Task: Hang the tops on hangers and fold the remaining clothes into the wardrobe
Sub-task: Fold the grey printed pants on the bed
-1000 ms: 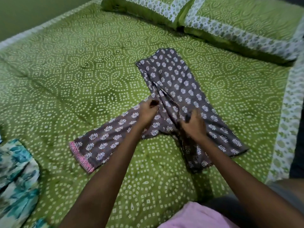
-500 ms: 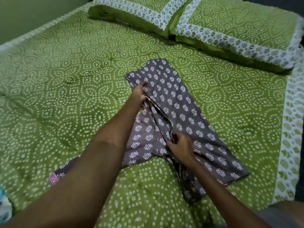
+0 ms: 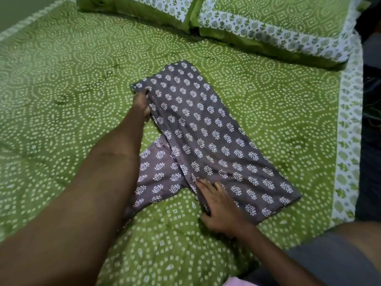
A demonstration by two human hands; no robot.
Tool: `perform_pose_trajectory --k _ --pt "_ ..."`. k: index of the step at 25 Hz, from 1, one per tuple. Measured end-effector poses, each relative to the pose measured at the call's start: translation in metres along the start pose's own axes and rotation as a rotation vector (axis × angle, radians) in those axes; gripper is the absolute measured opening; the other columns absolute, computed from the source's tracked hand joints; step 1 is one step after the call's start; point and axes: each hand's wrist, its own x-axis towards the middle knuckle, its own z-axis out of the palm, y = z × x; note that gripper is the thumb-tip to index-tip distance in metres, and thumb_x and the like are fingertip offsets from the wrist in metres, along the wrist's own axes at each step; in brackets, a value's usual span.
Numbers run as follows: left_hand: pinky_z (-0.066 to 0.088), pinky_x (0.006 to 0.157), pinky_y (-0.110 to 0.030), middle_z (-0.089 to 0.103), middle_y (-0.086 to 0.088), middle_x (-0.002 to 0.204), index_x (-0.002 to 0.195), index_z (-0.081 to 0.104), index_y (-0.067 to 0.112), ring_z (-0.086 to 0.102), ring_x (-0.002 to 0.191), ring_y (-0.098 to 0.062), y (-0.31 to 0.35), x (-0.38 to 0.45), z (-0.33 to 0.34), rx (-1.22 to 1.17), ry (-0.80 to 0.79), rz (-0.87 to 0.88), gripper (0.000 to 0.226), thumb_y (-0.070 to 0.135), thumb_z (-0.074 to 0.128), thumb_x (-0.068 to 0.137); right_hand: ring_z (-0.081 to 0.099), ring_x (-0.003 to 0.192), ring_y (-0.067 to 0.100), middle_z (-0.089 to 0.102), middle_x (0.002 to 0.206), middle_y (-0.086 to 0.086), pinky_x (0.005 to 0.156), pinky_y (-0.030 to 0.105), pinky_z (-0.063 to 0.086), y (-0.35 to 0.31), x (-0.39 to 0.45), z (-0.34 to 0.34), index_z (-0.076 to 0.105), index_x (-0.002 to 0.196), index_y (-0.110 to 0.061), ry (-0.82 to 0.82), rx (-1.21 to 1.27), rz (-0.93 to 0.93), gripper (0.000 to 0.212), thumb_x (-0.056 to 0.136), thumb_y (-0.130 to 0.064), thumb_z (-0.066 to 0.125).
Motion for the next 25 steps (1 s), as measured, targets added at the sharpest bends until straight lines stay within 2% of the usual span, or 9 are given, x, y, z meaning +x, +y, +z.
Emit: perform_pose_trajectory --k 3,6,9,11,13,16,19,22,25 --pt "0.058 0.059 -0.040 0.068 -0.018 0.109 0.112 0.058 0.003 0.068 0.081 -0.026 -0.011 -0.019 -0.005 0.006 0.030 -0.020 0.025 0.016 0.054 0.091 0.043 0.122 0.018 0.044 0.138 0.003 0.106 0.036 0.035 0.021 -0.005 -0.008 0.040 0.139 -0.020 0.218 0.314 0.008 0.057 0.087 -0.039 0.056" --pt "0.057 0.054 -0.031 0.073 -0.003 0.070 0.096 0.062 0.008 0.067 0.060 -0.016 -0.039 -0.058 -0.013 0.046 0.020 -0.037 0.009 0.014 0.056 0.091 0.041 0.126 0.020 0.046 0.138 0.004 0.106 0.032 0.032 0.046 0.006 -0.016 0.050 0.133 -0.014 0.209 0.226 -0.007 0.049 0.087 -0.029 0.058" --pt "0.043 0.038 -0.017 0.067 0.001 0.060 0.094 0.059 0.009 0.054 0.047 -0.010 -0.060 -0.093 -0.020 0.117 0.008 -0.118 0.010 0.019 0.056 0.092 0.034 0.132 0.019 0.041 0.144 -0.003 0.109 0.031 0.025 0.071 -0.002 -0.028 0.048 0.135 -0.019 0.197 0.088 0.036 0.052 0.087 -0.039 0.052" --pt "0.050 0.053 -0.022 0.066 -0.004 0.084 0.109 0.052 0.008 0.057 0.070 -0.016 -0.064 -0.115 -0.020 0.300 0.137 0.030 0.028 0.023 0.062 0.088 0.023 0.139 0.015 0.026 0.153 -0.010 0.114 0.038 0.019 0.083 -0.016 -0.024 0.034 0.144 -0.026 0.175 -0.159 0.103 0.067 0.083 -0.053 0.036" --pt "0.046 0.085 -0.026 0.056 -0.006 0.113 0.129 0.039 0.006 0.053 0.097 -0.018 -0.071 -0.162 -0.014 0.736 0.252 0.386 0.057 0.027 0.066 0.083 0.017 0.143 0.015 0.018 0.156 -0.010 0.114 0.037 0.013 0.087 -0.028 -0.023 0.029 0.147 -0.025 0.063 -0.189 0.097 0.063 0.088 -0.044 0.045" --pt "0.039 0.092 -0.023 0.054 -0.002 0.114 0.125 0.048 0.008 0.049 0.100 -0.011 -0.116 -0.261 0.006 1.120 -0.242 0.727 0.051 0.036 0.062 0.084 0.045 0.127 0.026 0.050 0.137 0.006 0.110 0.040 0.032 0.106 -0.043 -0.048 0.058 0.126 -0.015 0.132 0.145 0.103 0.051 0.077 -0.026 0.054" --pt "0.038 0.085 -0.032 0.057 -0.006 0.106 0.113 0.058 0.012 0.053 0.096 -0.021 -0.182 -0.318 0.001 1.423 -0.715 0.759 0.064 0.062 0.048 0.074 0.046 0.123 0.024 0.053 0.133 -0.002 0.106 0.046 0.034 0.145 -0.066 -0.079 0.063 0.117 -0.026 0.147 -0.056 0.075 0.055 0.065 -0.042 0.051" --pt "0.032 0.081 -0.033 0.058 -0.005 0.100 0.109 0.060 0.013 0.050 0.091 -0.022 -0.222 -0.340 -0.003 1.575 -0.658 0.917 0.064 0.064 0.049 0.071 0.047 0.121 0.025 0.054 0.131 0.004 0.102 0.042 0.035 0.157 -0.081 -0.081 0.067 0.113 -0.018 0.115 -0.210 -0.064 0.043 0.071 -0.026 0.070" --pt "0.039 0.075 -0.035 0.057 -0.009 0.088 0.102 0.059 0.007 0.053 0.081 -0.026 -0.230 -0.360 0.001 1.507 -0.459 0.990 0.041 0.034 0.048 0.073 0.061 0.098 0.036 0.065 0.107 0.019 0.084 0.038 0.049 0.165 -0.087 -0.076 0.071 0.097 -0.002 0.366 -0.245 -0.113 0.022 0.076 -0.005 0.065"
